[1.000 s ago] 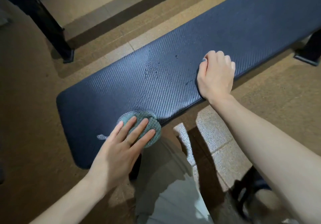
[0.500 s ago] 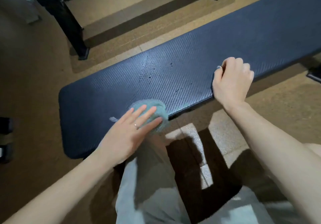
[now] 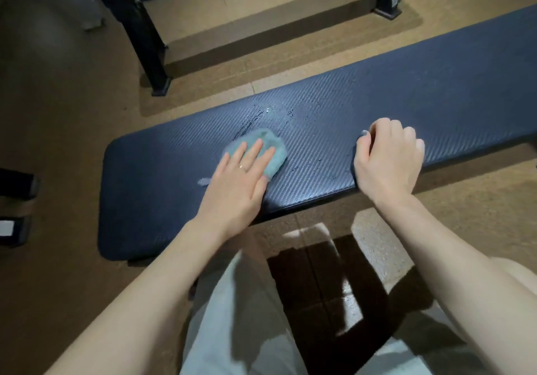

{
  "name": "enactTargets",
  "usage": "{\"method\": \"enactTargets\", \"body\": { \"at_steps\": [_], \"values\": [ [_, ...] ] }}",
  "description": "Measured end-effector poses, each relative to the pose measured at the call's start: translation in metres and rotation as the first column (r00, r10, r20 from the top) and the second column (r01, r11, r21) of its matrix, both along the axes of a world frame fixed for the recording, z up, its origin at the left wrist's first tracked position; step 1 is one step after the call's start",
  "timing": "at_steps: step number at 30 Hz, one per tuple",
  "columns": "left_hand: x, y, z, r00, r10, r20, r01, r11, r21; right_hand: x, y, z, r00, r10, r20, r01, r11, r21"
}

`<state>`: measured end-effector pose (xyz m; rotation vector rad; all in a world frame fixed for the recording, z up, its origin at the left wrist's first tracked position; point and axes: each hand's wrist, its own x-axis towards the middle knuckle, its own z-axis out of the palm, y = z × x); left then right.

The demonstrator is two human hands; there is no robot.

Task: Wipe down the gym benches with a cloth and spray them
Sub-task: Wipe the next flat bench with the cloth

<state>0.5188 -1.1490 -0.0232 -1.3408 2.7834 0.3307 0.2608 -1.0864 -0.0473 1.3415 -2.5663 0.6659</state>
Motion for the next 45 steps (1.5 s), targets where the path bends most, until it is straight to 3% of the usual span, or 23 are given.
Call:
{"method": "enactTargets", "body": {
  "at_steps": [4,13,18,22,25,30,32,37,40,42,45],
  "values": [
    [0.038,0.031,0.001,0.997,-0.025,0.076,0.024,1.000,0.014,0.002,-0.002,-0.004,1.000,-0.018,-0.008,0.018,1.000,0.001],
    [-0.078,-0.154,-0.001,0.959,0.281,0.039,-0.280,0.959,-0.034,-0.007,-0.002,-0.025,0.992,-0.023,-0.128,0.006,0.991,-0.132],
    [-0.030,-0.107,-0.008,0.968,0.237,-0.082,-0.243,0.968,-0.064,-0.008,0.001,-0.022,0.998,0.006,-0.070,-0.016,0.991,-0.135],
    [0.044,-0.042,-0.006,0.920,0.389,-0.054,-0.391,0.919,-0.053,-0.008,0.001,-0.014,0.998,0.056,0.003,-0.056,0.995,-0.083],
    [0.027,-0.031,-0.002,0.864,0.502,-0.026,-0.503,0.863,-0.053,-0.007,0.001,-0.010,0.997,0.077,0.012,-0.077,0.996,-0.034],
    [-0.127,-0.062,-0.004,0.956,0.292,-0.029,-0.293,0.954,-0.061,-0.009,0.001,-0.002,0.997,0.069,0.038,-0.070,0.997,0.024],
    [-0.152,-0.063,-0.005,0.973,0.231,-0.021,-0.232,0.971,-0.055,-0.011,0.002,-0.002,0.996,0.074,0.040,-0.075,0.997,0.035],
    [-0.053,-0.011,-0.001,0.990,0.132,-0.053,-0.133,0.991,-0.019,-0.013,0.003,-0.006,0.994,0.081,0.074,-0.079,0.996,-0.030],
    [0.004,0.035,0.000,0.989,0.143,0.025,-0.143,0.990,-0.004,-0.012,0.001,-0.007,0.996,0.055,0.065,-0.052,0.998,-0.034],
    [0.003,0.043,-0.001,0.989,0.125,0.076,-0.124,0.992,-0.018,-0.010,-0.002,-0.008,0.998,0.026,0.051,-0.025,1.000,-0.016],
    [-0.048,0.022,-0.003,0.997,-0.053,0.058,0.055,0.998,-0.044,-0.006,-0.003,-0.010,0.999,-0.006,0.031,0.007,0.999,-0.041]
  ]
}}
